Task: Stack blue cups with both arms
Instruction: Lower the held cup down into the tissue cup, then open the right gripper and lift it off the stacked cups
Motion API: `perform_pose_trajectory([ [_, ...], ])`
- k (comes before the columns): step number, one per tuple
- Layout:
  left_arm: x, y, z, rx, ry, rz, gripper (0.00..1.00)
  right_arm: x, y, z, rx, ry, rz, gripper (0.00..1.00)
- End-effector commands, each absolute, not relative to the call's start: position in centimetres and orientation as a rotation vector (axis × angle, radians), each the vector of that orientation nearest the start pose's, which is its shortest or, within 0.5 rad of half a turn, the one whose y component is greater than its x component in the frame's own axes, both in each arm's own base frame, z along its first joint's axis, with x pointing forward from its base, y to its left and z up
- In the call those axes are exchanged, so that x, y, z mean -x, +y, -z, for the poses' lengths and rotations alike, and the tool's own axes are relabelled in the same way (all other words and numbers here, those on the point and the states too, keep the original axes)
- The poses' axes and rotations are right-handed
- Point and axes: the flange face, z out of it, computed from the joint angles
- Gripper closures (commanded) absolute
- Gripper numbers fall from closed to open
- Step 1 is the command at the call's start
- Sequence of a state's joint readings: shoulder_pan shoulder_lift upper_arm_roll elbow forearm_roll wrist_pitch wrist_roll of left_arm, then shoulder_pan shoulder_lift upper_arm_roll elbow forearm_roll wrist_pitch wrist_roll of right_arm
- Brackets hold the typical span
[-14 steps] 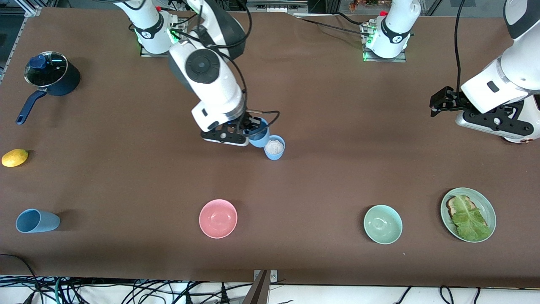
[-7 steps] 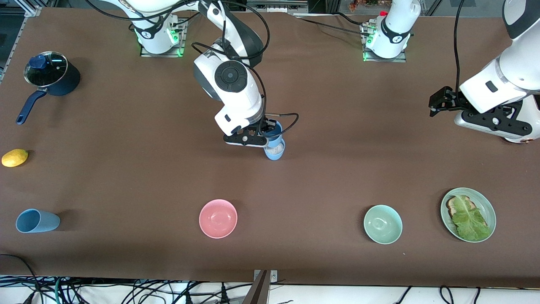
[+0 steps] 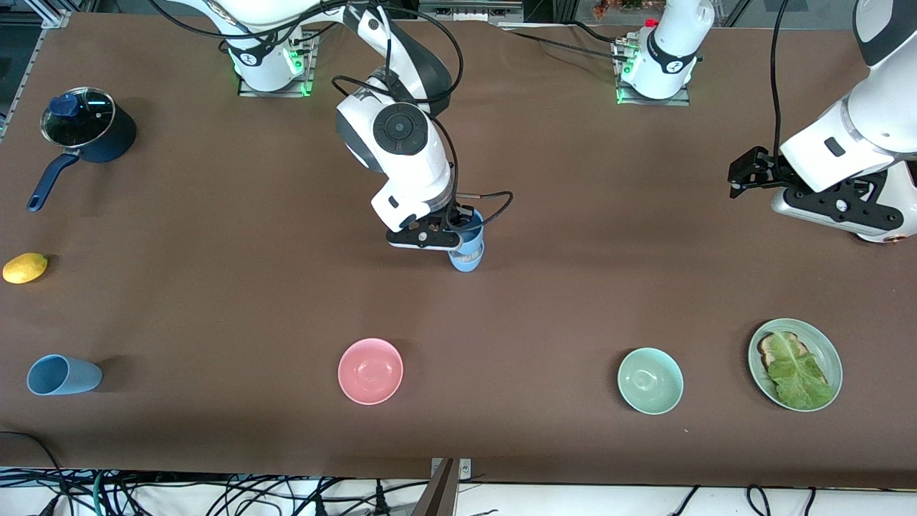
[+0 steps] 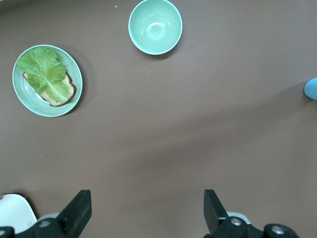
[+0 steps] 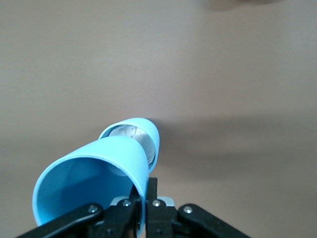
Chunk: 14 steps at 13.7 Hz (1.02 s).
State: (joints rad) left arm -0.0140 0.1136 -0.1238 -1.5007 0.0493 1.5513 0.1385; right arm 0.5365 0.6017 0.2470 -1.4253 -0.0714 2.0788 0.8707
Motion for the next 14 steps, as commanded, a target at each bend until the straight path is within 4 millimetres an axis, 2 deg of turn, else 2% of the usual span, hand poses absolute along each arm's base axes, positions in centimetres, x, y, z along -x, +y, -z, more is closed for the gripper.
perform_pose_trajectory([
  [1,-57.6,-7.2,-59.7,3.088,0.422,-0.085,0.00,-54.2,48.8,-35.2,3.056,0.145,0.040,1.00],
  [6,-57.6,-7.5,-59.8,3.087,0.427,-0.082,0.00,-54.2,49.0,-34.1,3.059,0.150,0.035,1.00],
  [7,-57.6,-7.5,-59.8,3.087,0.427,-0.082,0.00,-54.1,49.1,-34.1,3.059,0.147,0.035,0.74],
  [8,-57.6,-7.5,-59.8,3.087,0.427,-0.082,0.00,-54.1,49.1,-34.1,3.066,0.138,0.046,0.01],
  [12,-57.6,-7.5,-59.7,3.087,0.427,-0.082,0.00,-54.2,49.0,-34.3,3.089,0.105,0.088,0.00],
  [14,-57.6,-7.5,-59.8,3.087,0.427,-0.080,0.00,-54.4,48.7,-35.1,3.086,0.101,0.093,0.00],
])
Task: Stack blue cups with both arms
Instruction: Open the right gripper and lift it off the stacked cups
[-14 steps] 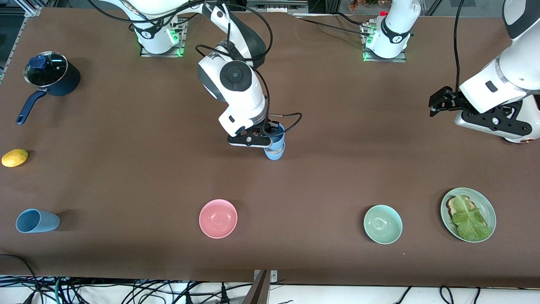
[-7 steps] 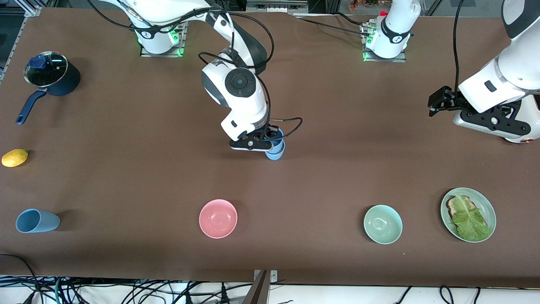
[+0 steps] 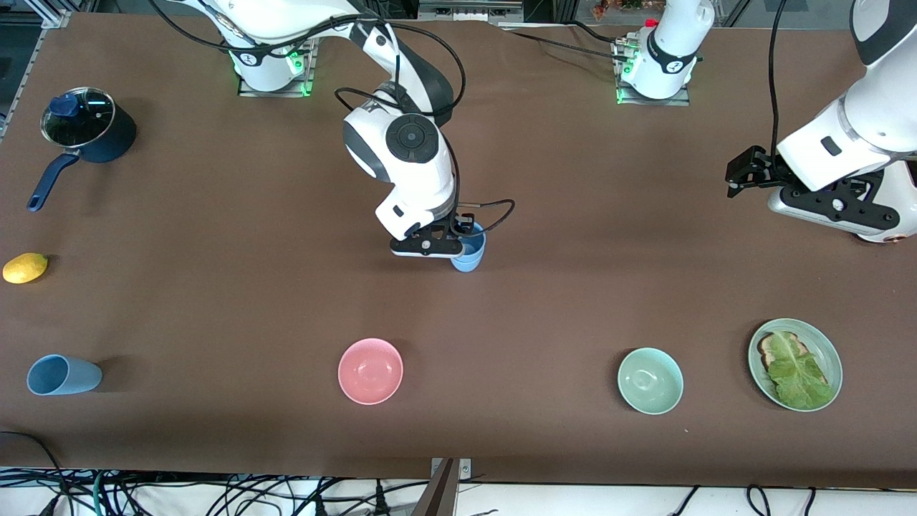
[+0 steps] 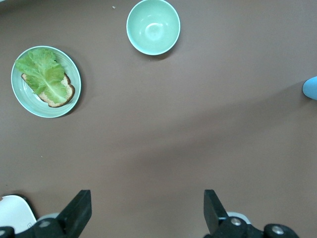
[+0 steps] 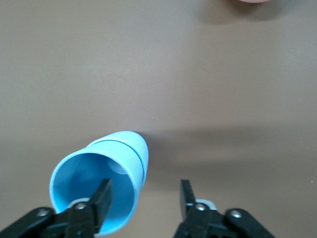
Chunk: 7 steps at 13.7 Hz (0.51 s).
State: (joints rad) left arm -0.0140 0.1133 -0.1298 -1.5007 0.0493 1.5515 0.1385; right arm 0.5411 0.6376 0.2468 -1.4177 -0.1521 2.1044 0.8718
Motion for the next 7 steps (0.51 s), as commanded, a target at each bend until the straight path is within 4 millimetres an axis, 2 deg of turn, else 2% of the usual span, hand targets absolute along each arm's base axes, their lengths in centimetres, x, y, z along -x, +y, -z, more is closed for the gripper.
perform_pose_trajectory([
  [1,-57.6,-7.5,-59.8,3.087,0.427,-0.080,0.00,-54.5,48.5,-35.9,3.079,0.102,0.101,0.00],
  [4,-57.6,-7.5,-59.8,3.087,0.427,-0.080,0.00,-54.6,46.1,-40.2,3.123,0.127,0.081,0.00],
  [6,-57.6,-7.5,-59.8,3.087,0.427,-0.082,0.00,-55.2,43.0,-44.1,3.145,0.082,0.071,0.00],
  [7,-57.6,-7.5,-59.8,3.087,0.427,-0.080,0.00,-55.6,40.7,-46.0,3.156,0.041,0.026,0.00],
])
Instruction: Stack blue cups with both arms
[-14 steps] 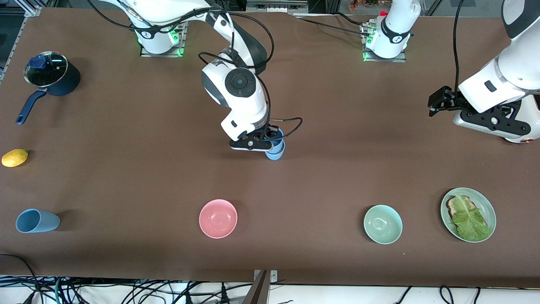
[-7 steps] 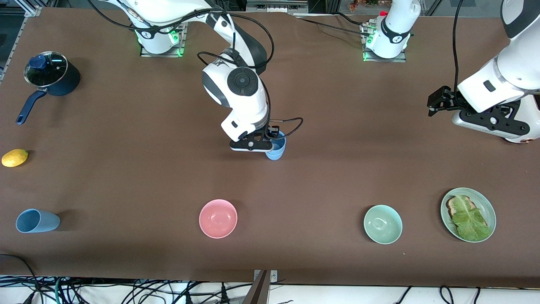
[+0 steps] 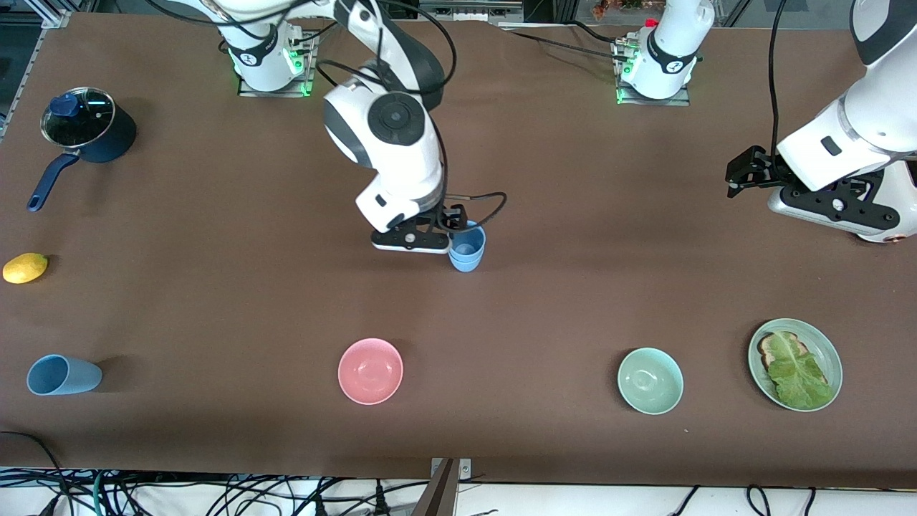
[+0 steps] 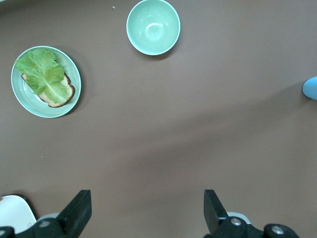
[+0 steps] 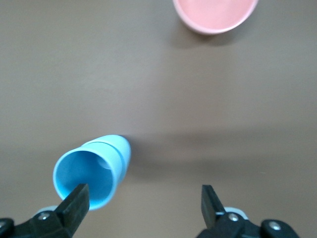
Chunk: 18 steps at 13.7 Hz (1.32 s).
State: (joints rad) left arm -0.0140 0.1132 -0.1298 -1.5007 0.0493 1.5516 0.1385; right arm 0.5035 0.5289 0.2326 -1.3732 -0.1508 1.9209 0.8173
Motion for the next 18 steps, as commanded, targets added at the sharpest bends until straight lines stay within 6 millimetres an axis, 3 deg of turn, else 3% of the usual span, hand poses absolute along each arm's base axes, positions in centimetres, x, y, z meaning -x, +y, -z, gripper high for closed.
perform_pose_trajectory([
  [1,-57.6,-7.5,-59.8,3.087,0.427,-0.080,0.00,-56.6,37.7,-47.8,3.144,0.058,-0.010,0.00],
  [5,-57.6,-7.6,-59.8,3.087,0.429,-0.080,0.00,-58.8,26.2,-53.0,3.205,-0.040,-0.102,0.00],
  [8,-57.6,-7.6,-59.8,3.087,0.429,-0.080,0.00,-59.4,18.0,-57.9,3.153,-0.070,-0.061,0.00],
  [9,-57.6,-7.6,-59.8,3.087,0.427,-0.077,0.00,-59.3,15.4,-58.3,3.143,-0.060,-0.086,0.00],
  [11,-57.6,-7.7,-59.8,3.086,0.431,-0.077,0.00,-57.9,11.2,-56.9,3.143,-0.024,-0.198,0.00],
  [13,-57.6,-7.7,-59.8,3.088,0.429,-0.077,0.00,-56.0,5.6,-56.8,3.122,-0.037,-0.149,0.00],
  [15,-57.6,-7.8,-59.8,3.088,0.431,-0.077,0.00,-55.2,2.7,-56.8,3.114,-0.097,-0.111,0.00],
  [17,-57.6,-7.8,-59.8,3.086,0.434,-0.077,0.00,-53.9,-0.2,-59.0,3.137,-0.042,-0.104,0.00],
  [18,-57.6,-7.8,-59.8,3.086,0.434,-0.077,0.00,-52.9,-0.2,-59.5,3.168,-0.050,-0.156,0.00],
])
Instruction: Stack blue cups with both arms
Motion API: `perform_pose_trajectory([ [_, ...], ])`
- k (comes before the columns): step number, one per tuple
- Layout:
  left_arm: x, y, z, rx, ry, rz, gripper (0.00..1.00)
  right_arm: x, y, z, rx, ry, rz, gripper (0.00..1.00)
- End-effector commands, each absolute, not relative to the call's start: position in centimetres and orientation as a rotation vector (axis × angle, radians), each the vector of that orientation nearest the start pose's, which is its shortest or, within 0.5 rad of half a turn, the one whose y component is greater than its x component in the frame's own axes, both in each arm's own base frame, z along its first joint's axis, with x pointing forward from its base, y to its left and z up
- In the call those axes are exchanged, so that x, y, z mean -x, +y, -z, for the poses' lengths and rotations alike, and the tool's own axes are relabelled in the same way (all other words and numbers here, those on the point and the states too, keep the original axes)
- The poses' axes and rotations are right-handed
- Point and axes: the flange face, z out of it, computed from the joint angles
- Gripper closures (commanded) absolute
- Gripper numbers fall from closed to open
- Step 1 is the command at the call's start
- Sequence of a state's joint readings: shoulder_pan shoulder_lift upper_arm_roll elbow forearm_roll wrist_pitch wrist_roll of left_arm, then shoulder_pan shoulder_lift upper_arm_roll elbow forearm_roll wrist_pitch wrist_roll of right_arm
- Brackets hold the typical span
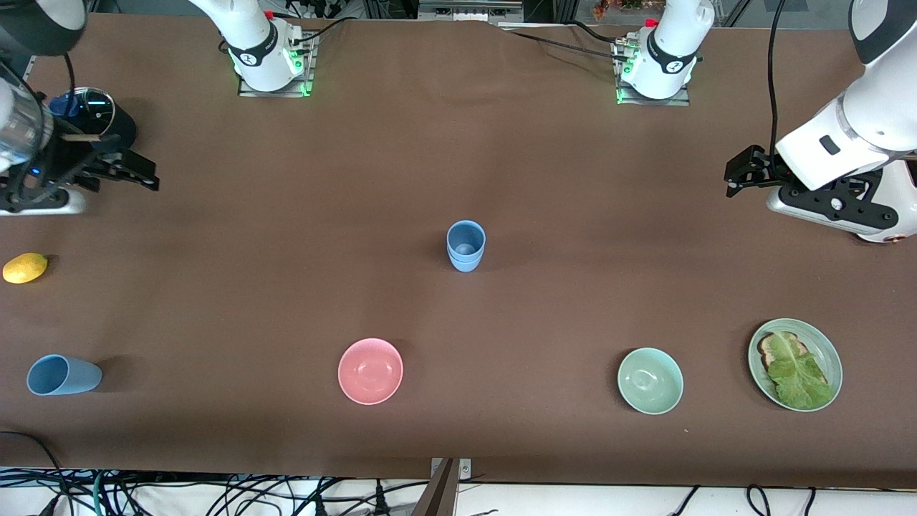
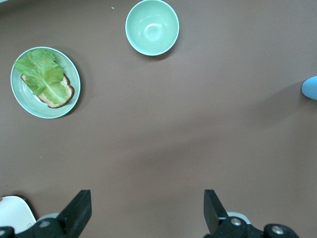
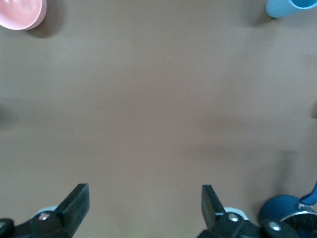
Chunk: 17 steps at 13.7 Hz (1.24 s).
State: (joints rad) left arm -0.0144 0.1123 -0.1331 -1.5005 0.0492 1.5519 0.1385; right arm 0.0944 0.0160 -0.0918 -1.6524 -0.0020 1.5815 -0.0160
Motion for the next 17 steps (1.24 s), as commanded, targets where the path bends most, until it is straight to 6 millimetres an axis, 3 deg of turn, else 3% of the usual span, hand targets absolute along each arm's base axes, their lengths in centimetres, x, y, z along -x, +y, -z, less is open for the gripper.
perform_pose_trajectory([
  [1,-57.6,-7.8,-59.8,3.086,0.436,-0.077,0.00,-52.7,0.2,-59.7,3.203,-0.059,-0.187,0.00],
  [2,-57.6,-7.8,-59.8,3.086,0.436,-0.077,0.00,-53.0,-0.8,-59.9,3.194,0.008,-0.152,0.00],
  [6,-57.6,-7.6,-59.8,3.081,0.438,-0.082,0.00,-53.9,0.0,-60.3,3.122,0.030,-0.022,0.00],
  [11,-57.9,-5.4,-59.6,3.082,0.371,-0.083,0.00,-54.4,0.6,-60.6,3.112,0.002,-0.024,0.00],
  [17,-57.6,-5.7,-60.4,3.092,0.360,-0.066,0.00,-54.5,0.3,-60.5,3.138,0.000,-0.041,0.00],
])
